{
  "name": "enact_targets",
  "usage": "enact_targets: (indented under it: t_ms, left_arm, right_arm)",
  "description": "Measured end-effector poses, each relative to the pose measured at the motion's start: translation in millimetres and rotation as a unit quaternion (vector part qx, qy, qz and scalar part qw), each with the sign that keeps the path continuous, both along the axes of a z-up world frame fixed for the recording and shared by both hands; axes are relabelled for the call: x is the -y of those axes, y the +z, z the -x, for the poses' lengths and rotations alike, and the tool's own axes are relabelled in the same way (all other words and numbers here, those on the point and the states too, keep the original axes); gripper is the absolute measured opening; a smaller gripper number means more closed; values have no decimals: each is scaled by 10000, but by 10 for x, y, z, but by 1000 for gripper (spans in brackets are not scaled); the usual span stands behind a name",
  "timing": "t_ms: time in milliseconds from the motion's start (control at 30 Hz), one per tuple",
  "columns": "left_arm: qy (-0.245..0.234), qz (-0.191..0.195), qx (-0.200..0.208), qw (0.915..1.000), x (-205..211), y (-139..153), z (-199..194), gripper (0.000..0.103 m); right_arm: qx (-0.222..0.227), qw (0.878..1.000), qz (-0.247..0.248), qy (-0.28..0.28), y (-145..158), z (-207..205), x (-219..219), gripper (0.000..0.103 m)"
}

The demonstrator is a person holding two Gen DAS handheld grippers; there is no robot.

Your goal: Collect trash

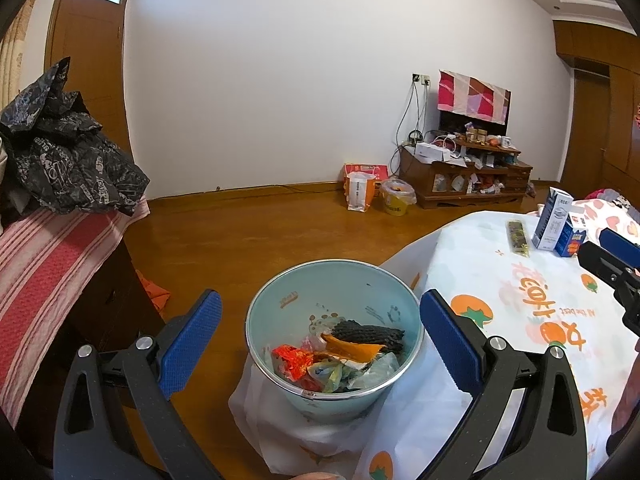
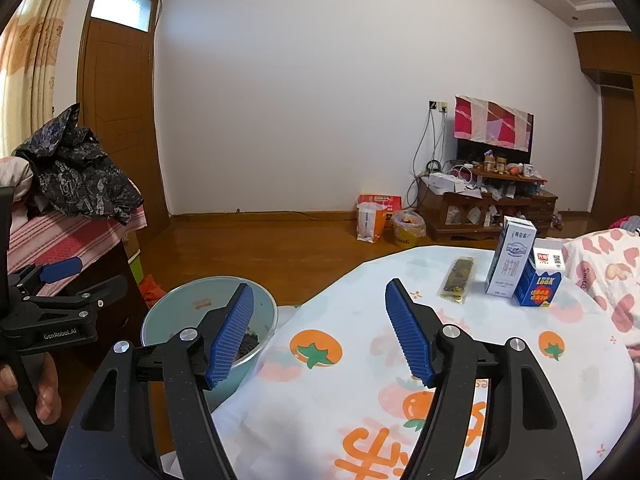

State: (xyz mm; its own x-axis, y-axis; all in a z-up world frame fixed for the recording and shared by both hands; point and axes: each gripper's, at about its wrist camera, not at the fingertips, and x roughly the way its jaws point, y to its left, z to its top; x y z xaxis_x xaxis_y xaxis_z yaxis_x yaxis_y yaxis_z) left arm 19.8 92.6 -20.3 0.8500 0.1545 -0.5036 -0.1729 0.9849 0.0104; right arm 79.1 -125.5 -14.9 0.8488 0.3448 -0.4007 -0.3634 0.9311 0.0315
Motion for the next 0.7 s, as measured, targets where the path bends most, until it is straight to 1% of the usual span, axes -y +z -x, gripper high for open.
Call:
enact_targets:
  t_ms: [433, 700]
  left_arm:
    - [17, -1, -90, 10000, -16, -11, -27, 97]
    - [-5, -142, -36, 9999, 22, -18, -14, 97]
  right_arm:
    - [-30, 10000, 15, 5, -19, -6, 2, 68]
    - [-67, 10000, 24, -9, -51, -15, 10, 68]
